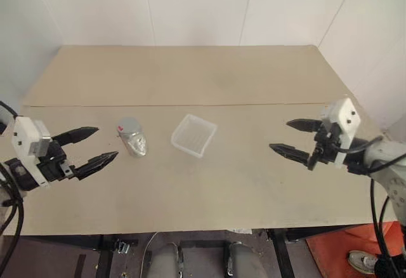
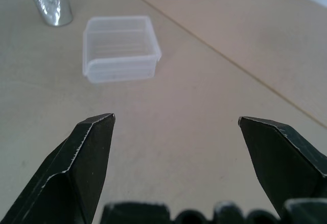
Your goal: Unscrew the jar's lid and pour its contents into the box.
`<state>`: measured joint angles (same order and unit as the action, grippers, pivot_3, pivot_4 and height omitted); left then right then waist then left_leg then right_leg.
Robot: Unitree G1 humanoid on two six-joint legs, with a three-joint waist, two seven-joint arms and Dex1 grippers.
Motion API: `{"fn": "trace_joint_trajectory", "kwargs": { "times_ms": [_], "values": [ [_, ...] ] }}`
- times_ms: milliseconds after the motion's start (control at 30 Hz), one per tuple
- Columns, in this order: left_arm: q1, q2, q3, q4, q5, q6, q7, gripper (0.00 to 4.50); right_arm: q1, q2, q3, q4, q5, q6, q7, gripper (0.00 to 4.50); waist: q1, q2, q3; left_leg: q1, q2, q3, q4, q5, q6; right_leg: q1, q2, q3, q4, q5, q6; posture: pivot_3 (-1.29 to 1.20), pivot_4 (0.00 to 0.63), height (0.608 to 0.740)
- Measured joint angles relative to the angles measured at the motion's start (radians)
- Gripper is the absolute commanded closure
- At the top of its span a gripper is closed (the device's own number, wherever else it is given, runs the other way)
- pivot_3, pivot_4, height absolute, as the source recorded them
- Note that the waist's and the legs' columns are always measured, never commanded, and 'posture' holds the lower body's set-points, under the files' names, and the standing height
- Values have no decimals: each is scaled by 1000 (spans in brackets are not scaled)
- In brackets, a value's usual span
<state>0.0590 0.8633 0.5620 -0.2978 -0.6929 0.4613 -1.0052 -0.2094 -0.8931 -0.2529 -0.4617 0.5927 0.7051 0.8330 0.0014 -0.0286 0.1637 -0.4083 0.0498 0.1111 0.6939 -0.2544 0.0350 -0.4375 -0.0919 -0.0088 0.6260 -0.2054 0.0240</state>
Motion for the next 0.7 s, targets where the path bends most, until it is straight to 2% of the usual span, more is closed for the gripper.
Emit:
{"fn": "trace_joint_trajectory", "kwargs": {
  "times_ms": [167, 233, 367, 533, 700],
  "values": [
    [-33, -6, -27, 18, 22, -19, 10, 10, -10, -3, -2, -59, 54, 19, 8, 0, -2, 0, 0, 2, 0, 0, 1, 0, 0, 1, 0, 0, 0, 0, 0, 0, 150, 740],
    [-44, -36, -32, 17, 23, -24, 38, 10, -10, -3, 10, -57, 45, 19, 4, 0, -2, 0, 0, 1, 0, 0, 1, 0, 0, 1, 0, 0, 0, 0, 0, 0, 150, 740],
    [-1, -69, 7, -19, 20, -28, 82, 10, -96, -2, 37, -39, 59, 16, 40, 0, -13, 0, 0, 1, 0, -1, 0, 0, 0, 0, 0, 1, 0, 0, 0, 0, 150, 740],
    [90, -45, 32, -6, 39, -67, 5, 10, -212, 22, 126, -5, 54, 0, 77, 0, -15, 0, 0, 2, 1, 0, 0, 0, 0, 0, 0, 1, 1, -1, -2, 0, 150, 740],
    [53, -66, -22, 63, 108, -122, 17, 10, -271, 74, 219, -3, 38, 1, 69, 0, -1, 0, 0, 1, 0, 0, 1, 0, 0, 1, 0, 0, 0, -1, -1, 0, 150, 740]
  ]
}}
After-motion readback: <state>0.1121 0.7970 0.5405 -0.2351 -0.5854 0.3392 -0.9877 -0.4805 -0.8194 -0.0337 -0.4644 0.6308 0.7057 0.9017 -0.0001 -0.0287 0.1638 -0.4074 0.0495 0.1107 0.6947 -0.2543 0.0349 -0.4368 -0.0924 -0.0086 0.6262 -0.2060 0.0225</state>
